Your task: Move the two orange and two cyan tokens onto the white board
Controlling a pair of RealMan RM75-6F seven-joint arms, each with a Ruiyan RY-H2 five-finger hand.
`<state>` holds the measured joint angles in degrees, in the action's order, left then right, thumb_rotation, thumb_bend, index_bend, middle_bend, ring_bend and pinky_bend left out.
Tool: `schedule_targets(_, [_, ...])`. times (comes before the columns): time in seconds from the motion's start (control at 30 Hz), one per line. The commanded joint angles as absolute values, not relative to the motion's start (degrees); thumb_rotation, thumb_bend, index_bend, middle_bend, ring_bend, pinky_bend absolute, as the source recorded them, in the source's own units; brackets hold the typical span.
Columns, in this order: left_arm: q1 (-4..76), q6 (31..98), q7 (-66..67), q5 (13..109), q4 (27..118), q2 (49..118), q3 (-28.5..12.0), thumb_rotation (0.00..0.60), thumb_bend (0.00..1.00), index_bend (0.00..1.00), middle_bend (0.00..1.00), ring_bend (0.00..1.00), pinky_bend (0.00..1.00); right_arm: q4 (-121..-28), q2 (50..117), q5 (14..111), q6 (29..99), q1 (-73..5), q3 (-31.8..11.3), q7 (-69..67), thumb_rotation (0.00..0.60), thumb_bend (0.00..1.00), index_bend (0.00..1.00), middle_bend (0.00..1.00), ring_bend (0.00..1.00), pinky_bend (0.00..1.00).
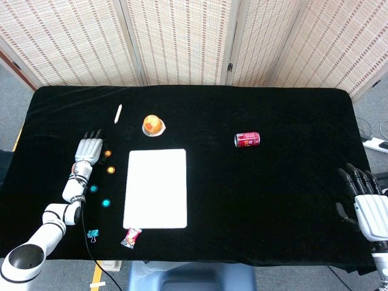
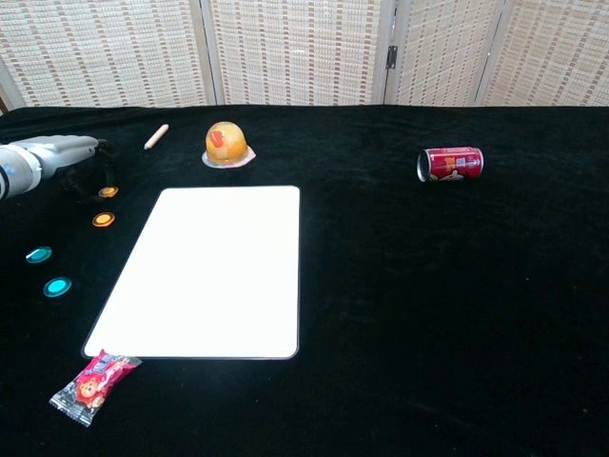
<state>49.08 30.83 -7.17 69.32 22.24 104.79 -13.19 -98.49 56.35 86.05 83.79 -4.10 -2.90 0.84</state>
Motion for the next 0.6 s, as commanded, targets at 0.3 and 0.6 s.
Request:
schedule_targets(0.3, [48.34,36.71,-8.26,72.38,28.37,101.25,-12.03,0.600,0.39,0.53,0.05,0.00,0.00,-98.44,56.42,86.46,84.02,-4.06,-2.89,0.65,0.600,0.46,0.00,0.00,0.00,0.00])
schedule_targets(0.6, [48.10,40.98,-5.36,75.41,40.99,96.62,-10.21,0.600,0.39,0.53,0.05,0.00,0.00,-98.00,56.62,86.48,84.10,-3.90,-2.80,0.14,0.600,0.46,0.00,0.00,0.00,0.00])
